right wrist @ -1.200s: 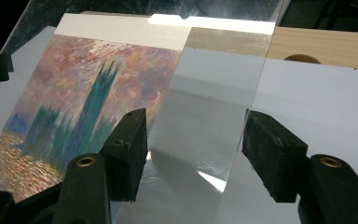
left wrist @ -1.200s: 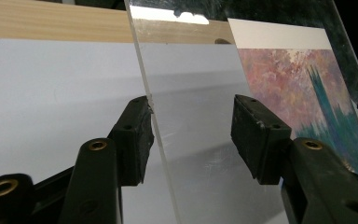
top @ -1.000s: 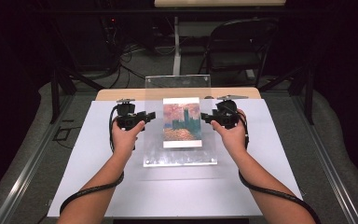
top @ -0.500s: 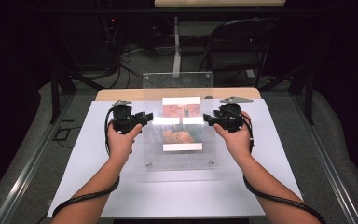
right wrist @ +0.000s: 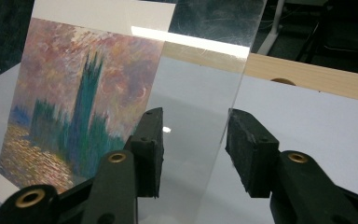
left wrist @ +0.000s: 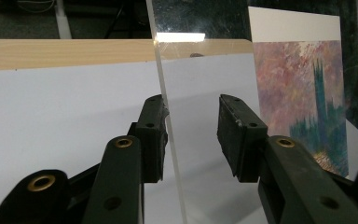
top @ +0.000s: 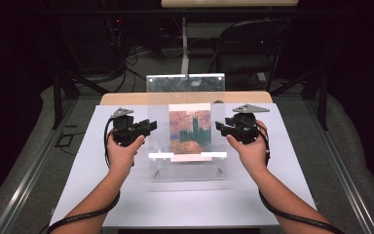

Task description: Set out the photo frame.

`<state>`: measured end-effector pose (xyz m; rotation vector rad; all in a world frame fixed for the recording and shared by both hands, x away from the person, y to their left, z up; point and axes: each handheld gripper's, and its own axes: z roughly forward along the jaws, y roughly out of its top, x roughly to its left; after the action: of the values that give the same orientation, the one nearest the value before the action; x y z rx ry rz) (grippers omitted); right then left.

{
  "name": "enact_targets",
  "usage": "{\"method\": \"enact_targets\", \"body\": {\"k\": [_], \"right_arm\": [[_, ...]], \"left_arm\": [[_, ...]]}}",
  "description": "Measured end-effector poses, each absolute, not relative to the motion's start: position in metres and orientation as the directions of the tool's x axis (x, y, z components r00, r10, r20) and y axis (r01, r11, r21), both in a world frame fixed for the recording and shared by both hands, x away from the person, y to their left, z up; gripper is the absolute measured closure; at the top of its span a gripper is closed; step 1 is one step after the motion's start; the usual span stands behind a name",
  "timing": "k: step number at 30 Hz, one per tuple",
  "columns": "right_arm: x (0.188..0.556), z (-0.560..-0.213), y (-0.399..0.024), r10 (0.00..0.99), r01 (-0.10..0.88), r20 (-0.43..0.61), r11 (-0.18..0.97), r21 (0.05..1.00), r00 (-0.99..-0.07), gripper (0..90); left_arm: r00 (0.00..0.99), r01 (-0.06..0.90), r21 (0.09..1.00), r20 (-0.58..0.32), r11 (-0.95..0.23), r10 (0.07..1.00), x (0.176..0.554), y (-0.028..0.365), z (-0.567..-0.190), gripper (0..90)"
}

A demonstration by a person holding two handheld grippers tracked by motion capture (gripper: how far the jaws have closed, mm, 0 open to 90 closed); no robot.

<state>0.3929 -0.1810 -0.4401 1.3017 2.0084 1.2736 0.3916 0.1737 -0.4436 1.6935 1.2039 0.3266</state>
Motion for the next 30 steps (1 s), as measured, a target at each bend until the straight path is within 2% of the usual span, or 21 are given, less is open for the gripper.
{"method": "enact_targets", "body": {"k": [10, 30], "right_arm": [[0.371, -0.434, -0.185, 0.868, 0.444, 0.076, 0.174, 0.879, -0.490, 62.5], [0.332, -0.430, -0.192, 0.861, 0.406, 0.089, 0.142, 0.903, -0.500, 71.4]], "left_arm": [[0.485, 0.524, 0.851, -0.260, -0.040, 0.835, 0.369, 0.173, -0.438, 65.3], [0.524, 0.482, 0.875, -0.249, -0.043, 0.814, 0.333, 0.179, -0.434, 71.1]]}}
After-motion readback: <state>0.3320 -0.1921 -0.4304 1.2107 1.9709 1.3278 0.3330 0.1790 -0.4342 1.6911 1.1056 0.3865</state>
